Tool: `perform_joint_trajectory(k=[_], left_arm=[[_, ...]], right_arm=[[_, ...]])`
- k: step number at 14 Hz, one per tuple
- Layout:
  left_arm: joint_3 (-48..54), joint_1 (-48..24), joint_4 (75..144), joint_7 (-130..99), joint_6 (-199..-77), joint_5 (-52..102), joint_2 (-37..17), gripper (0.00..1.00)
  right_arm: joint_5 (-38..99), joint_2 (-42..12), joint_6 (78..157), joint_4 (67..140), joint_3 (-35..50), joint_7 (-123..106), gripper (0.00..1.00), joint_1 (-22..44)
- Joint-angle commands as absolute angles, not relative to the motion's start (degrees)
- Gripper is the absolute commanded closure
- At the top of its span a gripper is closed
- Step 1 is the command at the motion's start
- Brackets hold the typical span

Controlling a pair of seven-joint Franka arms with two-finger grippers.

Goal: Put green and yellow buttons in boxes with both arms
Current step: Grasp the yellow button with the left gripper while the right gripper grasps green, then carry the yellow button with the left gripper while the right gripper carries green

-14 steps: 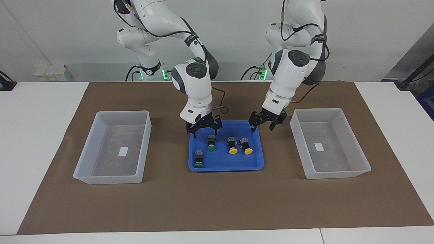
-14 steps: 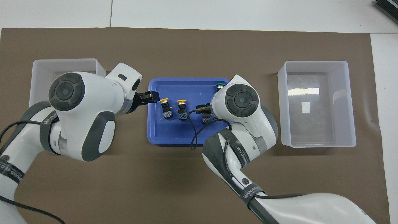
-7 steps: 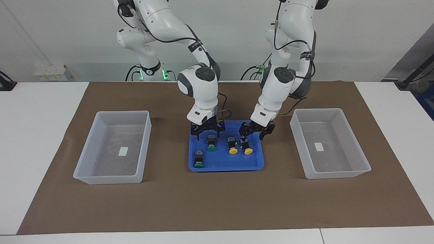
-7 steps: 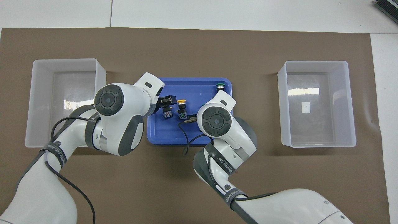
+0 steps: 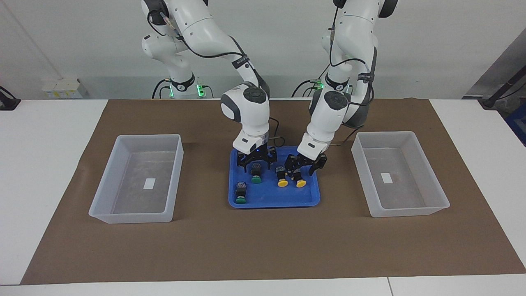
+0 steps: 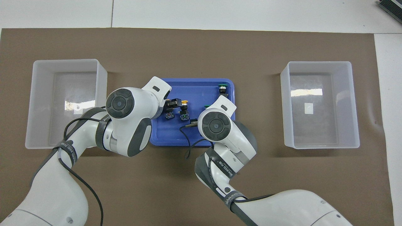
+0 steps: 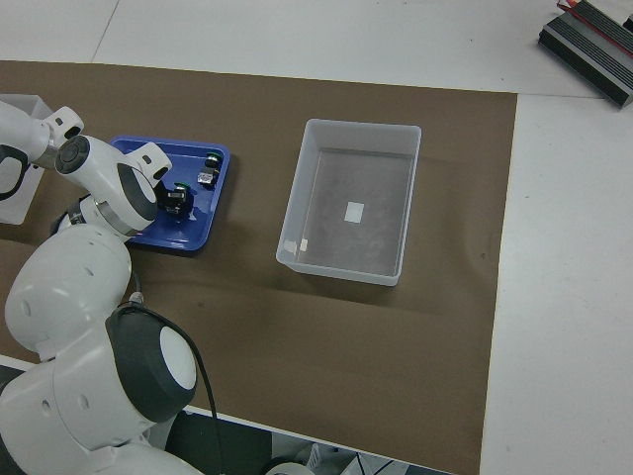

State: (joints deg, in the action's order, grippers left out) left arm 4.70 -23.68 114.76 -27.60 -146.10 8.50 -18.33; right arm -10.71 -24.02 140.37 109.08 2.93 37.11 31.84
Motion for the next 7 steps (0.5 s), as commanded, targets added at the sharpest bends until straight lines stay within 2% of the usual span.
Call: perform_joint_trajectory(k=[1, 7], left_arm=[[3.9, -24.5, 115.6, -26.0, -147.0, 9.6, -19.1, 0.17], [3.9, -25.0, 117.9, -25.7, -148.6, 9.6, -19.2, 0.19]], right_arm=[[-12.7, -21.6, 140.8, 110.7, 2.8, 40.0, 1.0, 31.9], [-12.7, -11.6, 129.9, 111.2, 2.8, 39.7, 1.0, 27.6]])
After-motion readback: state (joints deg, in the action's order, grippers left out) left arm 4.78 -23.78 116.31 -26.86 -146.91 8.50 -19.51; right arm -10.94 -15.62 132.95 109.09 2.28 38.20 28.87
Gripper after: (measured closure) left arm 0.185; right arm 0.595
